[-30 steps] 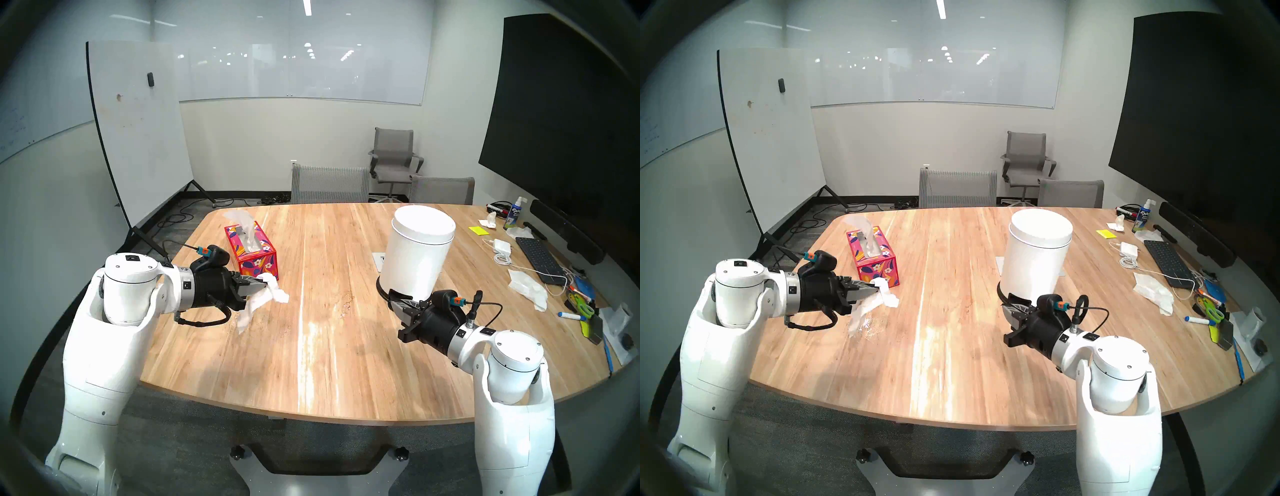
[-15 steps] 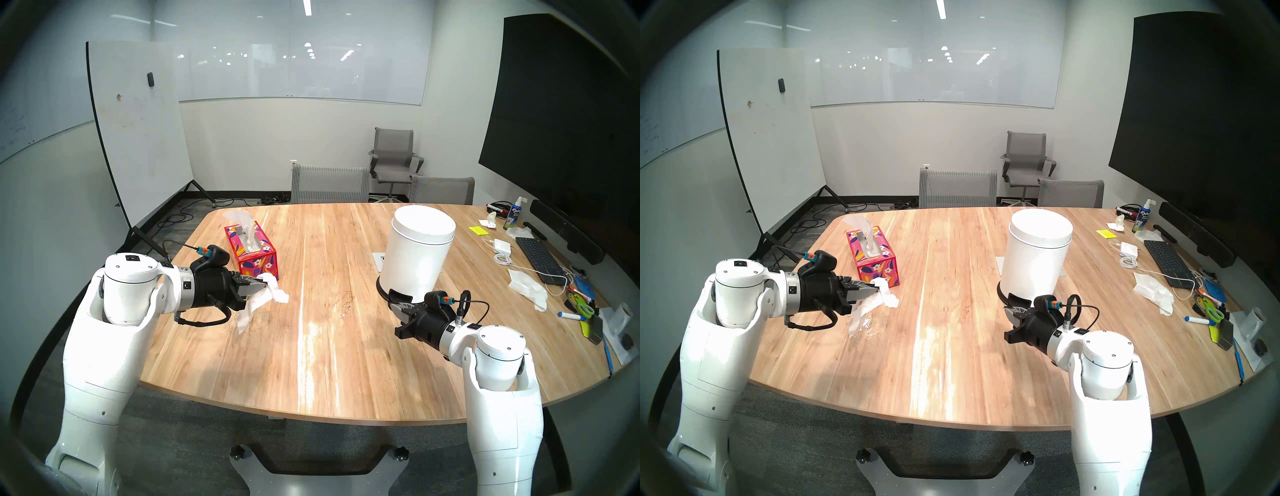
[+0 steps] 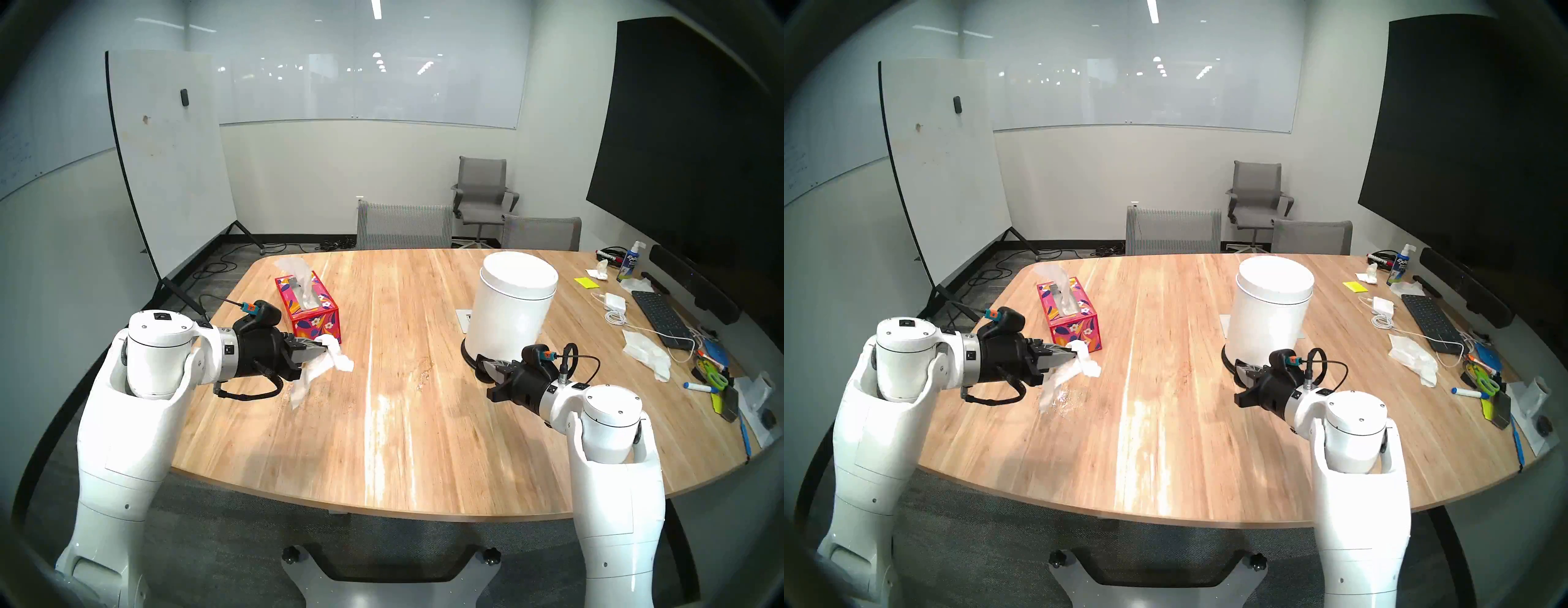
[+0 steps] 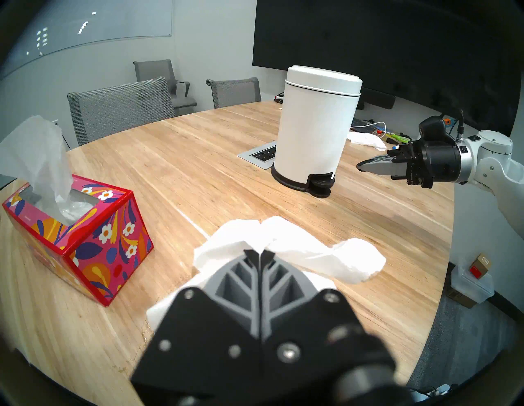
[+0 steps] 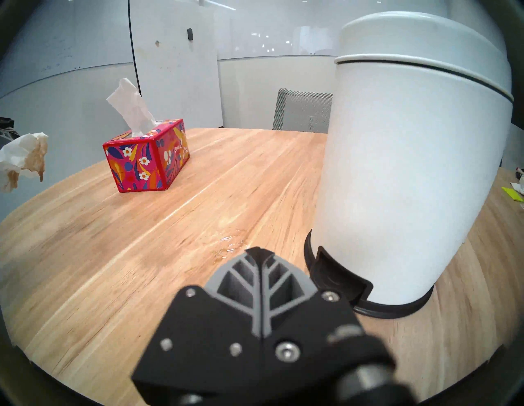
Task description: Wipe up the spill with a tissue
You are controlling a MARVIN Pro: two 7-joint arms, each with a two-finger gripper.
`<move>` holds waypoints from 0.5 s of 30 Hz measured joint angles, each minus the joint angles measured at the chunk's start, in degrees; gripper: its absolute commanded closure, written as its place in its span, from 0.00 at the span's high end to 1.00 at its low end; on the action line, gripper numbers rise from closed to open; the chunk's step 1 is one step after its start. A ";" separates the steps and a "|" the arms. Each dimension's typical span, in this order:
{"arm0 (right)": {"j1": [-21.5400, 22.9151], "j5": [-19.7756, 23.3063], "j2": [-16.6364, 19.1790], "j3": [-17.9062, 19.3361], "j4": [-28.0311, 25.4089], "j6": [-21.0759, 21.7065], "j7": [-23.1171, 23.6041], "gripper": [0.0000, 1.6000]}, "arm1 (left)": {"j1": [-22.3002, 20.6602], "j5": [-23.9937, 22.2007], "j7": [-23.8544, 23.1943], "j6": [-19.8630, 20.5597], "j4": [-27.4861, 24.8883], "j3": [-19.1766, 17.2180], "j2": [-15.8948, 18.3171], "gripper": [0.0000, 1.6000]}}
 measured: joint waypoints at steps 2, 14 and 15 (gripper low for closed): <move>0.44 -0.30 0.00 -0.16 0.40 0.66 -0.33 0.00 | 0.00 0.00 0.00 0.00 0.00 0.00 0.00 0.00; 3.38 -1.15 0.02 -0.59 5.40 2.30 -1.78 0.00 | 0.00 0.00 0.00 0.00 0.00 0.00 0.00 0.00; 3.62 -1.15 0.04 -0.60 5.74 2.26 -1.87 0.00 | 0.00 0.00 0.00 0.00 0.00 0.00 0.00 0.00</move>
